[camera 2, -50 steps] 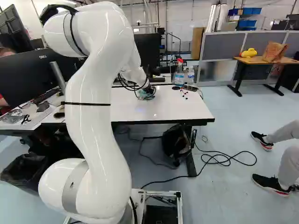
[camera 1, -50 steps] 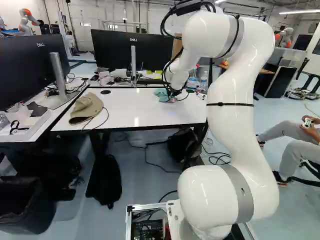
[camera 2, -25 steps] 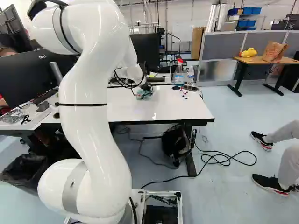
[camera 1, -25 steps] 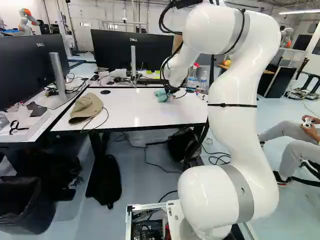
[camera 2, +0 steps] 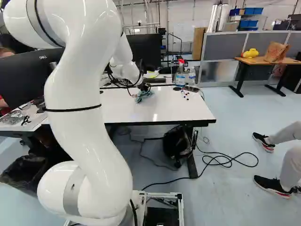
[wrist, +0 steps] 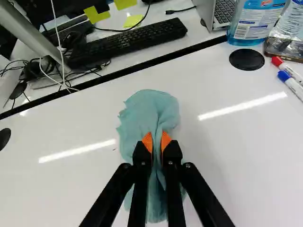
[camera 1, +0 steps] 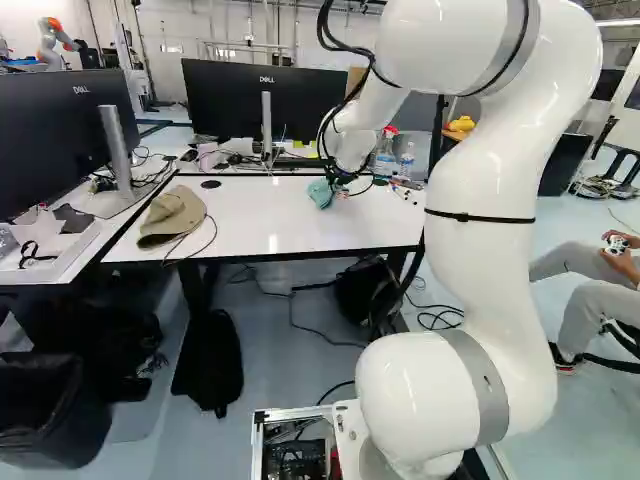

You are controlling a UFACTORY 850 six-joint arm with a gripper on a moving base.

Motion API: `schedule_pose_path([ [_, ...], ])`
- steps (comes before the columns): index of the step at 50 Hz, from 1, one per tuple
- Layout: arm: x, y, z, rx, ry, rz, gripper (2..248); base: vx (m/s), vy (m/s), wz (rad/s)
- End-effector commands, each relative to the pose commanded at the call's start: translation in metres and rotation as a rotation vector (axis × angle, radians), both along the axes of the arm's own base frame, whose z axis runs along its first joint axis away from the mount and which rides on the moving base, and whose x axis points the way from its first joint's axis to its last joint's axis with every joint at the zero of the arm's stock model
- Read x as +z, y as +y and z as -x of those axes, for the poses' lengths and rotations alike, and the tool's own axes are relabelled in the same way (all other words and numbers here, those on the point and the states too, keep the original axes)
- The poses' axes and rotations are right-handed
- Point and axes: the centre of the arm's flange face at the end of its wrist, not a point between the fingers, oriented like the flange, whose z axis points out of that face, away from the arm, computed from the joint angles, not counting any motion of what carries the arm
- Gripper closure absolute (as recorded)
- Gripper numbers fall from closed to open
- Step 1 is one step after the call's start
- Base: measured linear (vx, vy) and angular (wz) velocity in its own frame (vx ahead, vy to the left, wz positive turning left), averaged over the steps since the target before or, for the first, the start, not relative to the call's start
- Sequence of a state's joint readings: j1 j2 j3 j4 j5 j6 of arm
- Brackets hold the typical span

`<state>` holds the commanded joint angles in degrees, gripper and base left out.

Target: Clean the table with the green towel

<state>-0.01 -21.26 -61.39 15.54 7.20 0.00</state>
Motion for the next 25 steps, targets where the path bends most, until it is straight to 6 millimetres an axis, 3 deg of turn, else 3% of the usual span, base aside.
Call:
schedule_pose_path([
  [25, 0.003, -0.024, 0.042, -0.044, 0.02, 0.0, 209, 0.0, 0.0, 0.0],
])
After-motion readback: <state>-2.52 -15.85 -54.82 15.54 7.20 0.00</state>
